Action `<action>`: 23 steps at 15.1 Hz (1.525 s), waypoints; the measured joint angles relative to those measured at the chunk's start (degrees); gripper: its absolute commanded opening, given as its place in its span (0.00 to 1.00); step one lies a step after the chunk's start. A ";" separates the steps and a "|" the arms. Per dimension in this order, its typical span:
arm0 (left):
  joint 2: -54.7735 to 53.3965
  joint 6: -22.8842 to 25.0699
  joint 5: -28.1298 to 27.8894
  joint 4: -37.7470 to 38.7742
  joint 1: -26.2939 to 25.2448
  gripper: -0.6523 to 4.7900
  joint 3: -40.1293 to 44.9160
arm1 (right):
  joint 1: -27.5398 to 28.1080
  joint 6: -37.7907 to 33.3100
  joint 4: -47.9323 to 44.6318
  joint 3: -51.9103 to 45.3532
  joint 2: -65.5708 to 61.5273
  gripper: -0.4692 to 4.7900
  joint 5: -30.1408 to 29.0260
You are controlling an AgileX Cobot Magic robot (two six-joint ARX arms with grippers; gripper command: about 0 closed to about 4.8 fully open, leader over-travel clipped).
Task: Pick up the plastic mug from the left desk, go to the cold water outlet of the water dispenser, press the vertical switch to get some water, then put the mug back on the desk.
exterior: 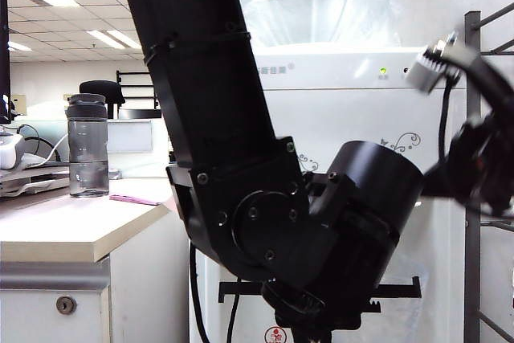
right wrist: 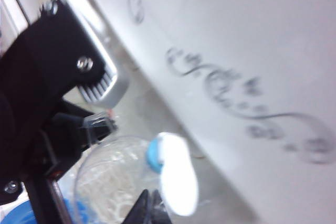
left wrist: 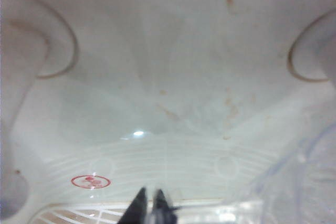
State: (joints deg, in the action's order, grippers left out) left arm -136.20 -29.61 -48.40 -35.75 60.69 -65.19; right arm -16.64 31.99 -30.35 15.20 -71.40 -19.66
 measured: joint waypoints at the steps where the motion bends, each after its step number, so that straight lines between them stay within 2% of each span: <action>1: 0.02 0.00 0.00 0.00 0.00 0.11 0.00 | 0.02 0.00 0.28 0.02 0.94 0.09 0.26; 5: 0.02 0.00 0.00 0.00 0.00 0.11 -0.02 | 2.56 -0.02 0.44 1.09 -0.09 0.09 1.38; 7: 0.02 0.00 -0.02 0.00 0.00 0.11 -0.02 | 3.61 -0.13 -0.61 1.90 -2.38 0.09 -1.14; 11: 0.00 0.00 -0.02 0.00 0.00 0.11 -0.02 | 3.56 -0.22 -0.74 4.68 -8.20 0.09 -4.20; 17: 0.00 0.00 0.00 0.00 0.00 0.11 -0.02 | 3.56 -0.24 -2.73 6.36 -12.11 0.09 -4.33; 23: 0.00 0.00 -0.02 0.02 0.00 0.11 0.00 | 3.56 -0.24 -1.01 6.62 -11.98 0.09 -4.48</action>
State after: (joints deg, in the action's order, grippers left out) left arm -136.20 -29.61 -48.42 -35.73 60.69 -65.19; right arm -13.08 31.75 -31.35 21.82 -83.37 -24.14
